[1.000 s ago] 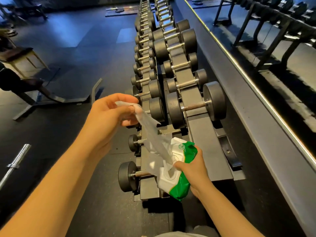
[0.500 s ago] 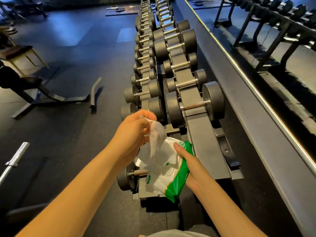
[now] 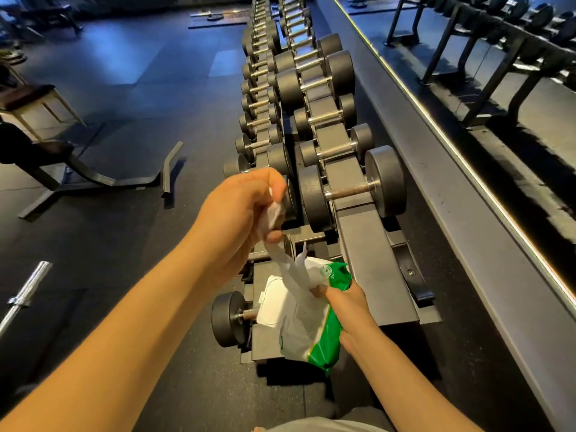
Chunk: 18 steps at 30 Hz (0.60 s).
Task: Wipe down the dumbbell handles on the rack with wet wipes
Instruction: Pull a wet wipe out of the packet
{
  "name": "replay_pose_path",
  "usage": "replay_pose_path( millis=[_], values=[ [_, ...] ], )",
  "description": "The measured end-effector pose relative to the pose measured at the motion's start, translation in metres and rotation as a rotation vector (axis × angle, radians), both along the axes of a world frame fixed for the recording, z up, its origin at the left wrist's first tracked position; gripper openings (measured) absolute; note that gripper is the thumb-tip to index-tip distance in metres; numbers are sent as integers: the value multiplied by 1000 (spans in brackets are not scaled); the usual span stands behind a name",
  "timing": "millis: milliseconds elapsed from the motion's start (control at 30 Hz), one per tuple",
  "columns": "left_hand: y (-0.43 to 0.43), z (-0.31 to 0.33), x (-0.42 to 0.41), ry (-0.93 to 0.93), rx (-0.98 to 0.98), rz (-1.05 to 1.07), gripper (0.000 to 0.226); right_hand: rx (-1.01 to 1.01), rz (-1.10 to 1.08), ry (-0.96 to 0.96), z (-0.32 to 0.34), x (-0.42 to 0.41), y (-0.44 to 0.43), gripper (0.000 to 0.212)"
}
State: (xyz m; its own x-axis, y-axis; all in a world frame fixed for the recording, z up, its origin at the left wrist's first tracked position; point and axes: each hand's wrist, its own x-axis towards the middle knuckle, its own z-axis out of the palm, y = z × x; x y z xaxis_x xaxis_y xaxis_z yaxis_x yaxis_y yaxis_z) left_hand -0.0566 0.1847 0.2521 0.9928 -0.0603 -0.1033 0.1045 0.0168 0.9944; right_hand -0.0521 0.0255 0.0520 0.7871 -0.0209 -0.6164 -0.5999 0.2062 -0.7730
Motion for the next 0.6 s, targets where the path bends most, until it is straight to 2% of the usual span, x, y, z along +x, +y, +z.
replay_pose_path(
  millis=[167, 233, 300, 367, 433, 533, 567, 600],
  values=[
    [1, 3, 1, -136, -41, 1, 22, -48, -41, 49, -5, 5, 0, 41],
    [5, 5, 0, -179, -111, 19, 22, -34, -48, 52, -5, 5, 2, 47],
    [10, 3, 1, -170, -83, 50, 15, 4, -58, 60, -8, 4, 1, 47],
    [16, -3, 3, -133, 164, 77, 19, 54, -79, 60, -10, 4, -2, 36],
    [27, -14, 5, -78, 627, 3, 37, 105, -112, 53, -13, 5, -7, 37],
    [38, -37, 1, 91, 1360, -307, 60, 157, -147, 10, -12, 10, -14, 41],
    [39, -45, -1, 99, 1517, -412, 58, 170, -141, 2, -9, 12, -15, 41],
    [39, -53, -2, 86, 1586, -488, 48, 178, -128, -6, -7, 13, -17, 41]
  ],
)
